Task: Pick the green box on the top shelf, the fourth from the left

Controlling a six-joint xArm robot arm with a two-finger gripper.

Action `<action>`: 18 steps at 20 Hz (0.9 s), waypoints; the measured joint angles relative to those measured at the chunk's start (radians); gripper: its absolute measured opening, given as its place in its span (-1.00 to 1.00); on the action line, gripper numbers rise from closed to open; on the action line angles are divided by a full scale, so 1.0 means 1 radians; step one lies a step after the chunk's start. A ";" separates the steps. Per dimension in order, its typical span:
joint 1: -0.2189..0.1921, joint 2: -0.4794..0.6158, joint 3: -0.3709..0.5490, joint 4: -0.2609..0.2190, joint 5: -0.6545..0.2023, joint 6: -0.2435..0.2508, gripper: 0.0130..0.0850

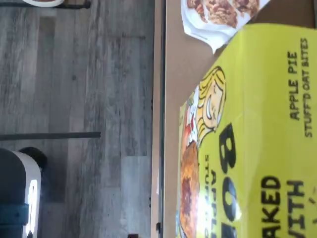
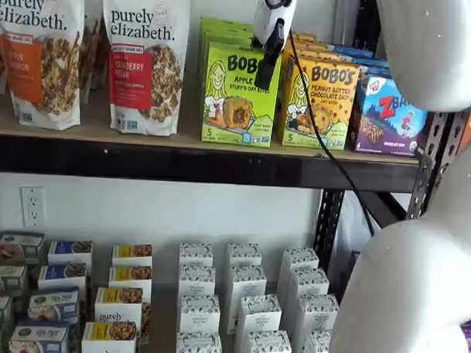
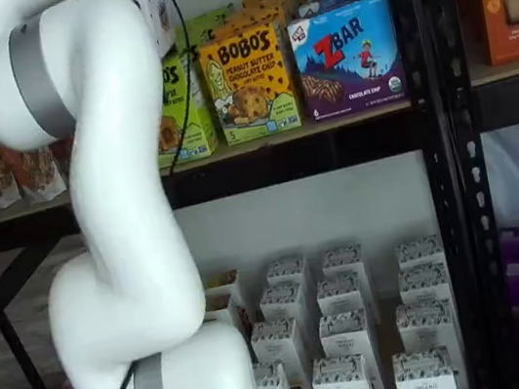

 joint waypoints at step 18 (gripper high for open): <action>0.022 0.015 -0.011 0.002 -0.005 0.022 0.44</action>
